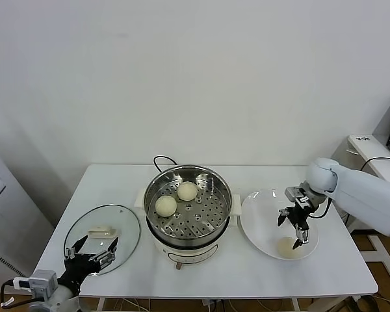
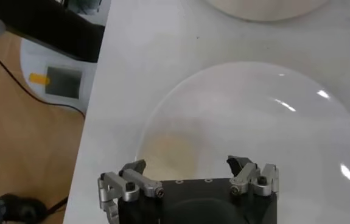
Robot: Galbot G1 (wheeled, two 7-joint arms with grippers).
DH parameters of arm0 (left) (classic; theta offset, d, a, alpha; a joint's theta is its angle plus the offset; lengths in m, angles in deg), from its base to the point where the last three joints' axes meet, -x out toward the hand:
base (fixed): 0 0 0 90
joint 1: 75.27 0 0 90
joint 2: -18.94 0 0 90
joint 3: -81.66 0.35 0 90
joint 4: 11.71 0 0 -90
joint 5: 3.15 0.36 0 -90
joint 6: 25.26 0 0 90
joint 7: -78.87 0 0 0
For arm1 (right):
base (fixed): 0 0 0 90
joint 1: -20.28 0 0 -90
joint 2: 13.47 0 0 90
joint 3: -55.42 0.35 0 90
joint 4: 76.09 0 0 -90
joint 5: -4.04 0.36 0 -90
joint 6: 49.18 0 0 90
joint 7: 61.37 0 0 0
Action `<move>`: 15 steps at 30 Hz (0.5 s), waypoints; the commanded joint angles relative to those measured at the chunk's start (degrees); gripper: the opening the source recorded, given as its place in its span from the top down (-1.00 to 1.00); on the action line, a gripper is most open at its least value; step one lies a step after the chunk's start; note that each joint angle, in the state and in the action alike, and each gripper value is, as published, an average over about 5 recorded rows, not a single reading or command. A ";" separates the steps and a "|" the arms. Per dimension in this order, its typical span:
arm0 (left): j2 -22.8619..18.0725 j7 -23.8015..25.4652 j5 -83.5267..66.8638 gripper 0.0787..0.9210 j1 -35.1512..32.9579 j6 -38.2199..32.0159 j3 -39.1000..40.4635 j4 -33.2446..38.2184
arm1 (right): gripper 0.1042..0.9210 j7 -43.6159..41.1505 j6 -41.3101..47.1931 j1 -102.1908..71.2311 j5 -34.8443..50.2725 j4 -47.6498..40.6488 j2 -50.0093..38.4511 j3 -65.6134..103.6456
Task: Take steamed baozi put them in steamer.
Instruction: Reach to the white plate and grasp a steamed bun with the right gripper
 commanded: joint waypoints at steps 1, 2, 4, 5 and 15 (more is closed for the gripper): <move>0.08 -0.03 0.01 -0.77 0.09 0.06 0.03 -0.04 | -0.76 -0.23 -0.47 -3.71 -2.72 -0.94 0.61 2.44; 0.07 -0.04 0.01 -0.77 0.14 0.08 0.07 -0.04 | -0.76 -0.28 -0.41 -3.92 -3.00 -1.11 0.80 2.63; 0.08 -0.07 0.02 -0.77 0.30 0.14 0.17 -0.04 | -0.75 -0.44 -0.30 -4.20 -3.47 -1.48 1.13 2.85; 0.08 -0.08 0.02 -0.77 0.37 0.17 0.20 -0.04 | -0.74 -0.53 -0.25 -4.31 -3.71 -1.67 1.27 2.93; 0.37 -0.16 -0.03 -0.77 0.81 0.38 0.30 -0.05 | -0.51 -0.83 0.55 -5.44 -5.51 -2.43 1.80 4.11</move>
